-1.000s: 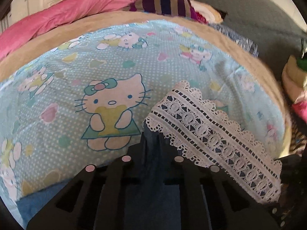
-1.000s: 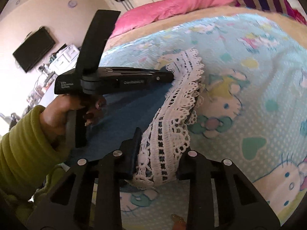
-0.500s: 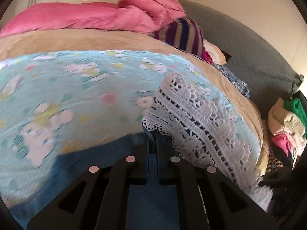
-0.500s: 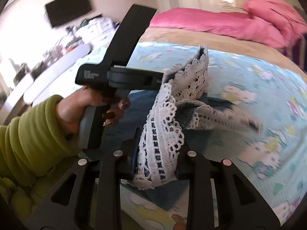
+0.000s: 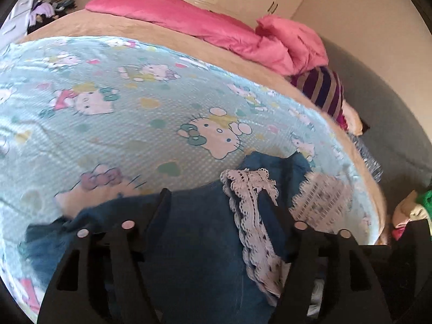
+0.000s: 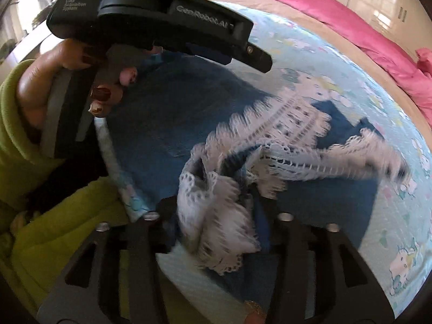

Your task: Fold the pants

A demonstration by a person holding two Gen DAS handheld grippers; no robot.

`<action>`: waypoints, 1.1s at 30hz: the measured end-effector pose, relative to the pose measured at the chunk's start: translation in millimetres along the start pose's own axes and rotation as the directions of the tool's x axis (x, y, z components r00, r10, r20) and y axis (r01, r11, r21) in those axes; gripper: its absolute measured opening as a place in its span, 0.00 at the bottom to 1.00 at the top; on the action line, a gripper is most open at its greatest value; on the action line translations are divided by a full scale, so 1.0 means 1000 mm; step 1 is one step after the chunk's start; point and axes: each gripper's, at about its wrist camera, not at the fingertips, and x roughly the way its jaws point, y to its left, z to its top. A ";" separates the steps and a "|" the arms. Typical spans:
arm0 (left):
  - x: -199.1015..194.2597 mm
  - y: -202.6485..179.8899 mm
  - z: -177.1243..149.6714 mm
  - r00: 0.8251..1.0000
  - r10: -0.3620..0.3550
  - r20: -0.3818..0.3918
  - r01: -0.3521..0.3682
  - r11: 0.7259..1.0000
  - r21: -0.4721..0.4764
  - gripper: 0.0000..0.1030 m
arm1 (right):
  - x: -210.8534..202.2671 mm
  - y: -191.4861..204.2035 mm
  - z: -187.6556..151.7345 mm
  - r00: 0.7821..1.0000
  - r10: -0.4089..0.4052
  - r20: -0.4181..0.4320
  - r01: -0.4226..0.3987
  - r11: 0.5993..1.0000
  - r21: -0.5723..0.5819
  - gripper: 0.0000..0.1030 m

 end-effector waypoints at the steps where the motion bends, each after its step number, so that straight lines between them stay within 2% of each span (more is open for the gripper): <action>1: -0.005 0.002 -0.003 1.000 -0.005 0.010 0.005 1.000 -0.007 0.65 | -0.008 0.004 0.002 1.000 0.021 0.016 -0.021 1.000 -0.008 0.48; 3: -0.013 0.005 -0.009 1.000 -0.009 0.018 0.009 1.000 -0.013 0.66 | -0.035 0.005 0.006 0.997 0.043 0.069 -0.042 0.999 -0.017 0.53; 5: -0.021 0.007 -0.017 1.000 0.010 0.026 -0.010 1.000 -0.012 0.69 | -0.061 -0.005 0.006 0.991 0.022 0.131 -0.022 1.000 0.000 0.59; 7: -0.030 0.007 -0.029 1.000 0.016 0.024 -0.016 1.000 -0.015 0.70 | -0.077 -0.027 0.006 0.985 -0.058 0.163 0.049 0.997 0.058 0.63; 9: -0.034 0.004 -0.041 1.000 -0.015 0.008 0.015 1.000 -0.027 0.70 | -0.078 -0.055 0.005 0.979 -0.148 0.137 0.128 0.981 0.147 0.63; 10: -0.035 0.002 -0.046 1.000 -0.018 0.002 0.018 1.000 -0.023 0.70 | -0.077 -0.065 0.006 0.979 -0.159 0.129 0.135 0.975 0.179 0.63; 12: -0.037 -0.010 -0.059 1.000 -0.023 -0.021 0.023 1.000 -0.006 0.70 | -0.069 -0.078 0.017 0.982 -0.150 0.116 0.121 0.967 0.223 0.63; 15: -0.034 -0.022 -0.074 0.997 -0.047 -0.063 0.047 0.999 0.004 0.70 | -0.051 -0.085 0.040 0.990 -0.107 0.093 0.085 0.973 0.215 0.63; 17: -0.027 -0.029 -0.085 0.995 -0.031 -0.097 0.033 0.999 0.019 0.70 | -0.038 -0.085 0.053 0.993 -0.105 0.059 0.091 0.975 0.204 0.63; 18: -0.024 -0.032 -0.089 0.995 -0.005 -0.101 0.008 1.000 0.030 0.70 | -0.024 -0.084 0.065 0.996 -0.083 0.030 0.076 0.979 0.187 0.63; 20: -0.021 -0.033 -0.092 0.995 0.004 -0.103 -0.001 1.000 0.026 0.68 | -0.007 -0.081 0.081 0.998 -0.068 0.012 0.065 0.984 0.165 0.63; 21: -0.021 -0.032 -0.092 0.995 0.002 -0.102 0.000 1.000 0.023 0.66 | 0.005 -0.081 0.091 0.998 -0.064 -0.009 0.064 0.987 0.148 0.63; 22: -0.021 -0.031 -0.091 0.995 -0.002 -0.100 0.004 1.000 0.018 0.56 | 0.014 -0.079 0.097 0.998 -0.061 -0.020 0.063 0.989 0.133 0.63; 24: -0.018 -0.028 -0.093 0.993 -0.022 -0.114 0.022 1.000 0.004 0.43 | 0.035 -0.080 0.110 0.996 -0.067 -0.064 0.073 0.993 0.096 0.63; 30: -0.010 -0.037 -0.098 0.986 -0.081 -0.148 0.084 0.996 0.014 0.42 | 0.072 -0.093 0.118 0.983 -0.059 -0.174 0.063 0.998 0.017 0.63; 32: -0.005 -0.042 -0.099 0.982 -0.083 -0.167 0.090 0.995 0.032 0.42 | 0.078 -0.095 0.113 0.980 -0.038 -0.195 0.041 0.999 0.013 0.55; 33: -0.001 -0.043 -0.100 0.980 -0.084 -0.179 0.093 0.995 0.037 0.42 | 0.081 -0.096 0.112 0.978 -0.032 -0.204 0.034 0.999 0.007 0.45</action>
